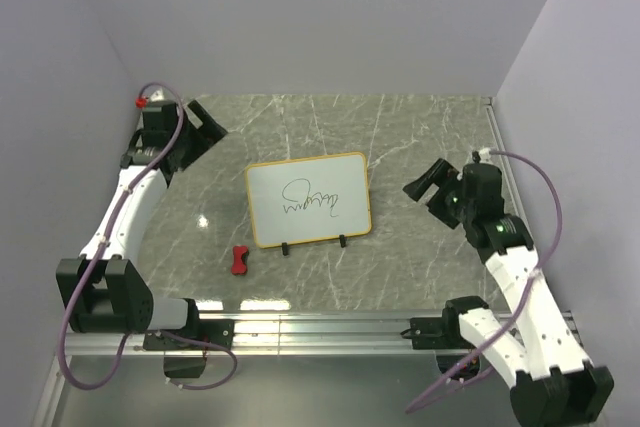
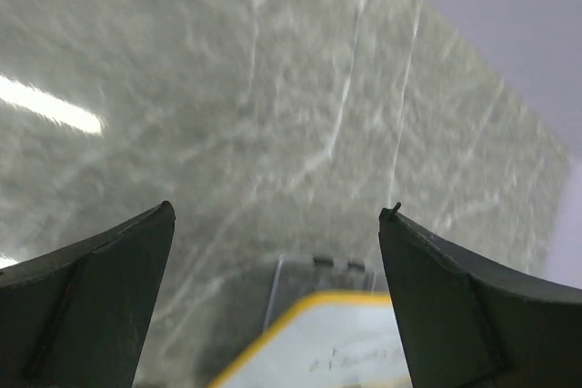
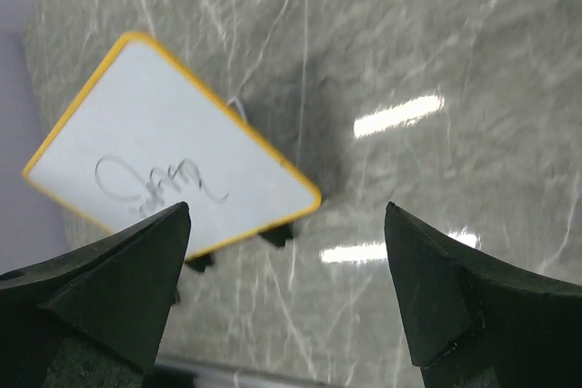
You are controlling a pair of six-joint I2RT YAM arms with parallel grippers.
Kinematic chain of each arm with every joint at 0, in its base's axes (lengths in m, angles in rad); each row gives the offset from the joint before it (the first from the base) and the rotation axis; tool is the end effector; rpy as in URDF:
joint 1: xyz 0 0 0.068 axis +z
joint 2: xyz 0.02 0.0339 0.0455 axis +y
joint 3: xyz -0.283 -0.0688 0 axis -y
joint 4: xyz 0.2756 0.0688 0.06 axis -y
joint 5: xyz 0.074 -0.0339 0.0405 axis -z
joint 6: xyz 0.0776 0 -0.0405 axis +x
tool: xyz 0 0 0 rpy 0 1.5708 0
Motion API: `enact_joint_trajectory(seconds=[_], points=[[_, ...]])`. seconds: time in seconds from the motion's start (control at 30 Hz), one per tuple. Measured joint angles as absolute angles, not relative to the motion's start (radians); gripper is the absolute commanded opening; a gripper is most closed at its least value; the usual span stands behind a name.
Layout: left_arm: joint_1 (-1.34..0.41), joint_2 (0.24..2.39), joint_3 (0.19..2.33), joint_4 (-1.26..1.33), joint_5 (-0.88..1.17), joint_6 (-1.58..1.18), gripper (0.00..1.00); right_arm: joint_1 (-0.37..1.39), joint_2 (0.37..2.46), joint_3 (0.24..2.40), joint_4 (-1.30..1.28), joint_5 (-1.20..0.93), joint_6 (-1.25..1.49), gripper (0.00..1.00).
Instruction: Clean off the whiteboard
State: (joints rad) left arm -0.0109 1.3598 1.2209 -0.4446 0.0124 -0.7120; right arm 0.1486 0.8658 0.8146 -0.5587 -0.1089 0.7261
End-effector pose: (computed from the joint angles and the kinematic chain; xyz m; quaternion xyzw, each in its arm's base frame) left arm 0.3685 -0.0050 0.3280 -0.2996 0.8280 -0.1727 0.4413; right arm 0.2349 0.0437 0.2883 0.2280 0.8560 0.2392 0.3976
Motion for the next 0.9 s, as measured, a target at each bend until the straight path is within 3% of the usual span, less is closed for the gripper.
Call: enact_joint_trajectory(seconds=[0.13, 0.3, 0.6, 0.8, 0.9], points=[[-0.009, 1.316, 1.082, -0.449, 0.144, -0.746, 0.99, 0.149, 0.725, 0.775, -0.602, -0.165, 0.743, 0.94], [-0.091, 1.325, 1.032, -0.556, 0.076, -0.748, 0.99, 0.152, 0.613, 0.757, -0.633, -0.194, 0.742, 0.94], [-0.244, 1.287, 0.881, -0.643, -0.065, -0.773, 0.74, 0.169, 0.636, 0.768, -0.709, -0.196, 0.704, 0.94], [-0.265, 1.045, 0.834, -0.703, -0.094, -0.78, 0.72, 0.181, 0.622, 0.768, -0.748, -0.184, 0.673, 0.94], [-0.294, 0.967, 0.821, -0.709, -0.094, -0.799, 0.64, 0.185, 0.617, 0.768, -0.756, -0.178, 0.662, 0.94]])
